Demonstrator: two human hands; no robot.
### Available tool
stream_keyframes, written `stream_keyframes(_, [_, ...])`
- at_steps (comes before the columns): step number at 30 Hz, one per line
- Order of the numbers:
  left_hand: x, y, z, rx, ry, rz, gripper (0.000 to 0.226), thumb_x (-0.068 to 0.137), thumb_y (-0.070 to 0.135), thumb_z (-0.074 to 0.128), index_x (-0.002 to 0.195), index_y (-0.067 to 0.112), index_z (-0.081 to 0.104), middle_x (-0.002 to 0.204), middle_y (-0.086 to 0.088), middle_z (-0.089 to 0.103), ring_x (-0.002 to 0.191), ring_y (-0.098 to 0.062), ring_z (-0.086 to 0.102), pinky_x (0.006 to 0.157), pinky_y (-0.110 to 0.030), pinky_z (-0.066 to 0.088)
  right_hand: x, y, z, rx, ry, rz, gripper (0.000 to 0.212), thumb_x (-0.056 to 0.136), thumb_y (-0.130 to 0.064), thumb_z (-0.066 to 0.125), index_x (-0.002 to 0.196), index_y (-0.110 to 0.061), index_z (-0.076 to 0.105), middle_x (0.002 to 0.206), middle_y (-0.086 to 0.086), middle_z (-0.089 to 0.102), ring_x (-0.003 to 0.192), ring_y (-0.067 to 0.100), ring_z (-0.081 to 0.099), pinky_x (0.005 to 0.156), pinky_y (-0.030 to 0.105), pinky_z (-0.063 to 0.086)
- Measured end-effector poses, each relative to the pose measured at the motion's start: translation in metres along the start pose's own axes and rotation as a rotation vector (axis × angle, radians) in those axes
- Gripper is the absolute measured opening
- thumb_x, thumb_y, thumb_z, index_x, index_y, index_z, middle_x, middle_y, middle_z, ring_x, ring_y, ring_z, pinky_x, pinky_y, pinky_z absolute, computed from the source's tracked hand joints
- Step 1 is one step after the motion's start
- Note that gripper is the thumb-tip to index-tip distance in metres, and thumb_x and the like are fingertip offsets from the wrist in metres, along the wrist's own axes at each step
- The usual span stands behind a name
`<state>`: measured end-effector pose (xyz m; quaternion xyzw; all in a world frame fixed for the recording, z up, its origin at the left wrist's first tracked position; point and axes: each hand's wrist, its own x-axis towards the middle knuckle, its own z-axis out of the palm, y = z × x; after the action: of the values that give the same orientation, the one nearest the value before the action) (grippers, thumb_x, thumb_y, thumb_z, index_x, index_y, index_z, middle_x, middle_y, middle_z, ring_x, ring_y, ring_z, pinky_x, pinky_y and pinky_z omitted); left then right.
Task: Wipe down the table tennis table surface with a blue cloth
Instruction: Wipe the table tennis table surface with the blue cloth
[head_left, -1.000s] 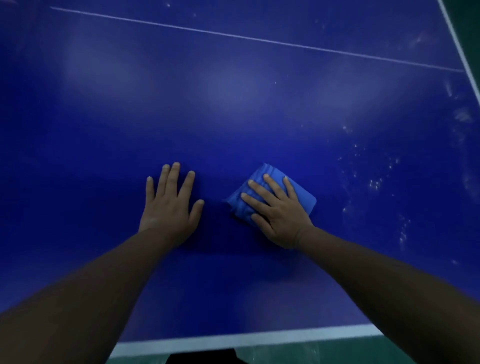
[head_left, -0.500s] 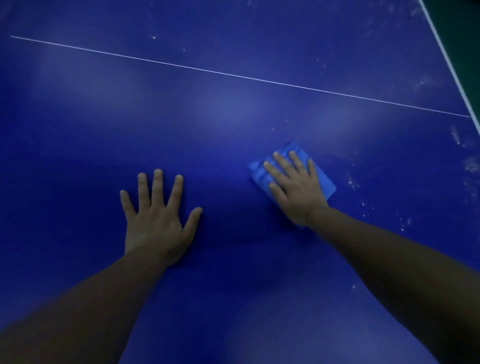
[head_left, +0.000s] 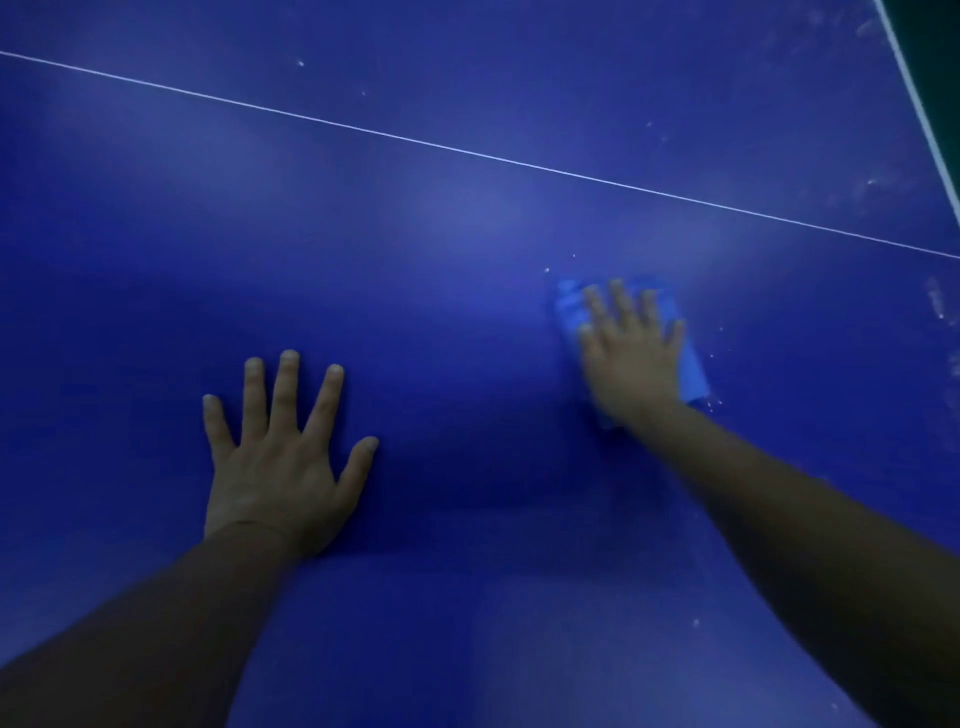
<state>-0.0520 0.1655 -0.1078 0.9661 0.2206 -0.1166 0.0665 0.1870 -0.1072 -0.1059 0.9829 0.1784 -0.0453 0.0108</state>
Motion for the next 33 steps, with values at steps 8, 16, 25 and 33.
stream_keyframes(8, [0.000, 0.000, -0.004, 0.002, -0.018, -0.010, 0.081, 0.086, 0.078, -0.004, 0.155, 0.036, -0.015, 0.168, -0.006, -0.011, 0.152, -0.029, -0.021, 0.120, -0.062, -0.004, -0.047, -0.039, 0.011, -0.014, -0.023, -0.392, 0.056, 0.101, -0.048, 0.026, 0.153, -0.032, 0.038, 0.162, -0.001, 0.033, 0.151, 0.033, 0.024, 0.116, 0.065, 0.015])
stream_keyframes(16, [0.000, 0.000, -0.004, 0.023, -0.032, -0.008, 0.081, 0.091, 0.076, 0.001, 0.159, 0.033, 0.001, 0.168, -0.010, 0.002, 0.154, -0.034, -0.007, 0.119, -0.064, 0.002, -0.010, 0.012, -0.002, 0.063, -0.029, 0.105, 0.069, 0.093, -0.056, 0.008, 0.158, -0.036, 0.020, 0.167, -0.005, 0.014, 0.154, 0.029, 0.007, 0.119, 0.064, 0.005])
stream_keyframes(25, [0.001, -0.002, 0.002, 0.051, 0.016, 0.029, 0.080, 0.094, 0.072, 0.013, 0.160, 0.027, 0.017, 0.165, -0.014, 0.018, 0.153, -0.038, 0.009, 0.116, -0.067, 0.012, 0.036, -0.114, 0.004, 0.029, 0.045, -0.616, 0.058, 0.099, -0.051, 0.022, 0.151, -0.034, 0.041, 0.160, -0.001, 0.036, 0.149, 0.033, 0.028, 0.115, 0.067, 0.017])
stream_keyframes(33, [0.000, -0.003, 0.001, 0.068, 0.018, 0.035, 0.080, 0.094, 0.072, 0.014, 0.160, 0.027, 0.017, 0.166, -0.014, 0.014, 0.154, -0.038, 0.006, 0.117, -0.067, 0.010, 0.109, -0.020, -0.017, 0.108, 0.004, 0.179, 0.055, 0.105, -0.047, 0.020, 0.159, -0.036, 0.016, 0.168, -0.006, 0.009, 0.154, 0.031, 0.003, 0.118, 0.066, 0.005])
